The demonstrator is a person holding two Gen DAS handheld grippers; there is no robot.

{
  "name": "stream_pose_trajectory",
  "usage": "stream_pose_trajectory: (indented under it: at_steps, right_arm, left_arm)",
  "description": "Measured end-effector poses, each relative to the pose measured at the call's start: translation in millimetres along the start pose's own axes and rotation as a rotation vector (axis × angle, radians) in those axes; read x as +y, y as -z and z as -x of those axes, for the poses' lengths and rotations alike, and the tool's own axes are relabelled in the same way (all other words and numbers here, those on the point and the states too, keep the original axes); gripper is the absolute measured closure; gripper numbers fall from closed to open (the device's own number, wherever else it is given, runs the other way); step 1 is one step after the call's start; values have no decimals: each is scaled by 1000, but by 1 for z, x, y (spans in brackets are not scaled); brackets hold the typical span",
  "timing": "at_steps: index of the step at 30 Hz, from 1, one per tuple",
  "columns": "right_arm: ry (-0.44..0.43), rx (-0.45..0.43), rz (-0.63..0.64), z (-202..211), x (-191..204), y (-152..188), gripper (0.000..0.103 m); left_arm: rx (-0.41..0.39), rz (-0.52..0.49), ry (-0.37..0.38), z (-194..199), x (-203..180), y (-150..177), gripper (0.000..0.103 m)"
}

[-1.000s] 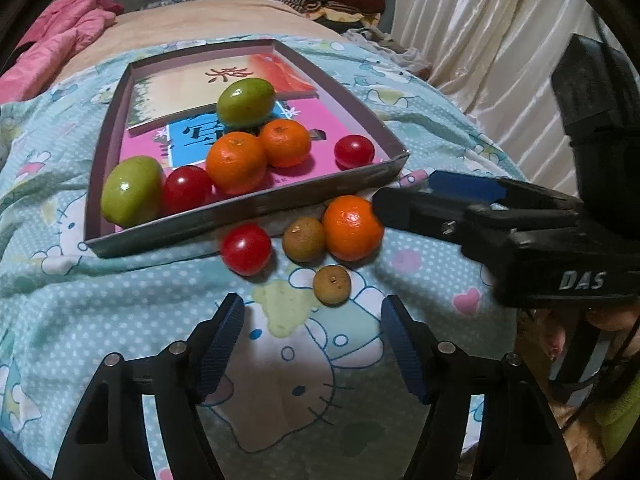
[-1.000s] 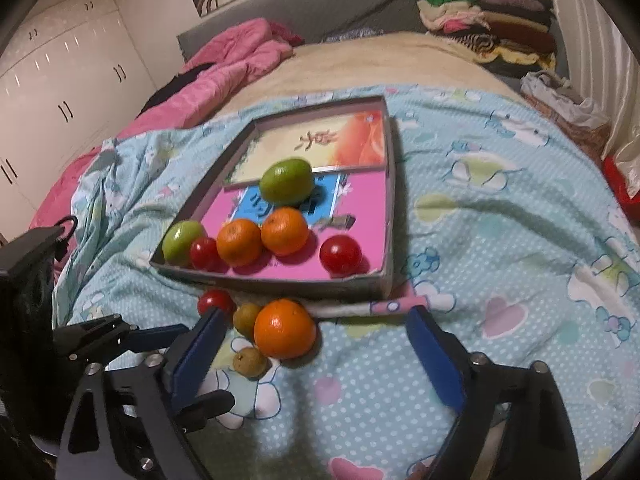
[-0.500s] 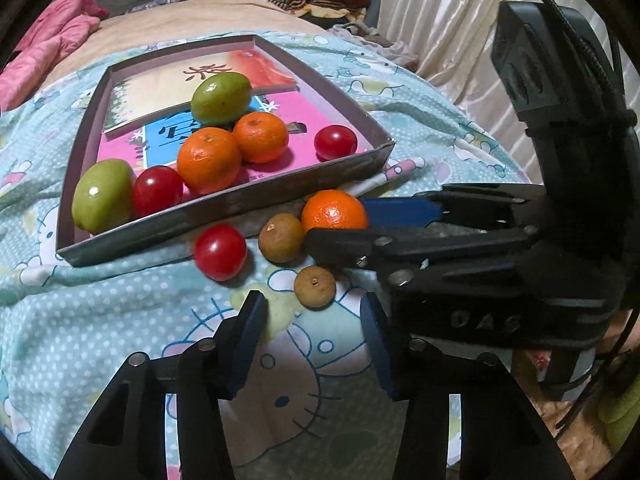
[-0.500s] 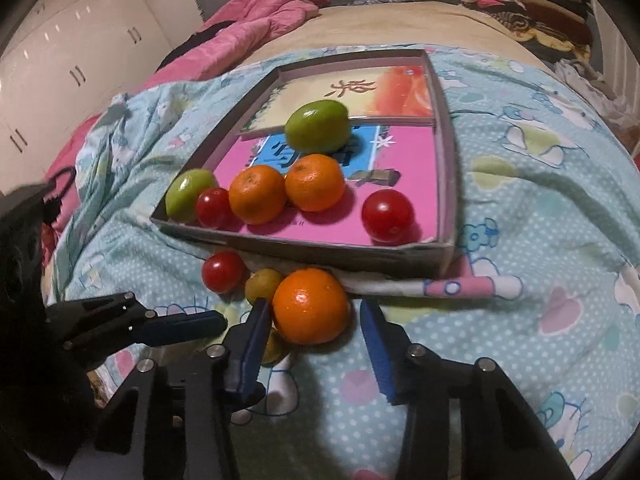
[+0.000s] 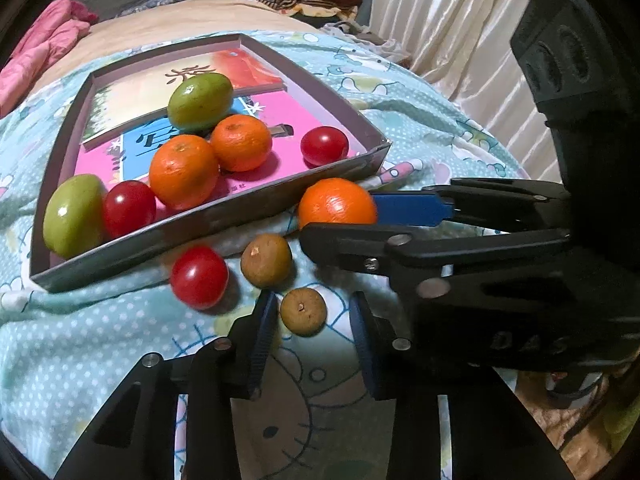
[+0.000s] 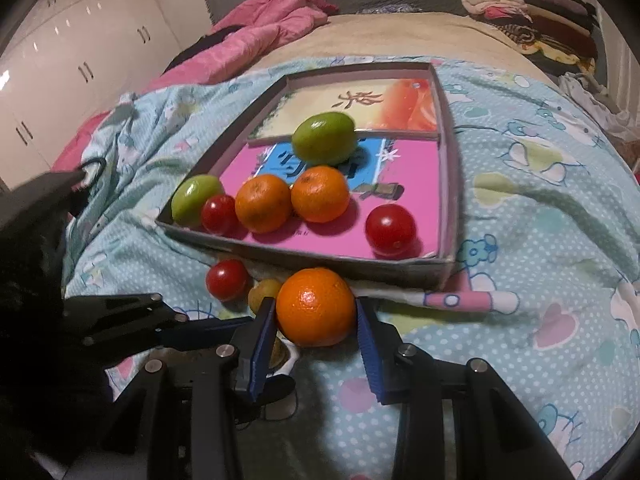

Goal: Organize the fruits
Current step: 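Grasp an orange with the right tool while the left grasps a brown kiwi, then carry the orange and kiwi over the tray and lower them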

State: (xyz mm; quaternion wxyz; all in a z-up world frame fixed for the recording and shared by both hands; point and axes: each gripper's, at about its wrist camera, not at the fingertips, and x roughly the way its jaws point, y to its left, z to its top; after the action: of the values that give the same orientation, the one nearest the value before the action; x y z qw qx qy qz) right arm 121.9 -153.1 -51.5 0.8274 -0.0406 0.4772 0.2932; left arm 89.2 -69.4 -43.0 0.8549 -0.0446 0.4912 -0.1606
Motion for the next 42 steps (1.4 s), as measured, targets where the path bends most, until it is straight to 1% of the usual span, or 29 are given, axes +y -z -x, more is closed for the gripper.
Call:
stream_pose_trajectory:
  at_steps: [3,4,5,9,18,25,33,42]
  right_arm:
    - [-17,-11,-31,5,-6,0,64]
    - [-21,-13,-36,5,-7,0,64]
    - [-23,-15,-39,6,-8,0,64]
    - [-24,-21,-39,7,-8,-1,64]
    - [-55,-75,-65,20,-13,-2,64]
    - [-73,-127,-58,30,-10,-6,64]
    - [-75,-155,-57,34,-10,-9,64]
    - [-89,-214,-43,42,-6,-14,64]
  left_arm:
    - [1,-3,-3,-3,1,-1,71]
    - [0,-5,-5,-4,0,-1,77]
    - [1,-8,-5,-3,1,-2,79]
    - [2,20,31,2,7,-4,79]
    - [-68,55,53,32,16,-4,79]
    - [-121,86,41,51,26,-7,79]
    - [-156,112,31,62,35,-10,79]
    - [-208,139,6,74,45,-19,79]
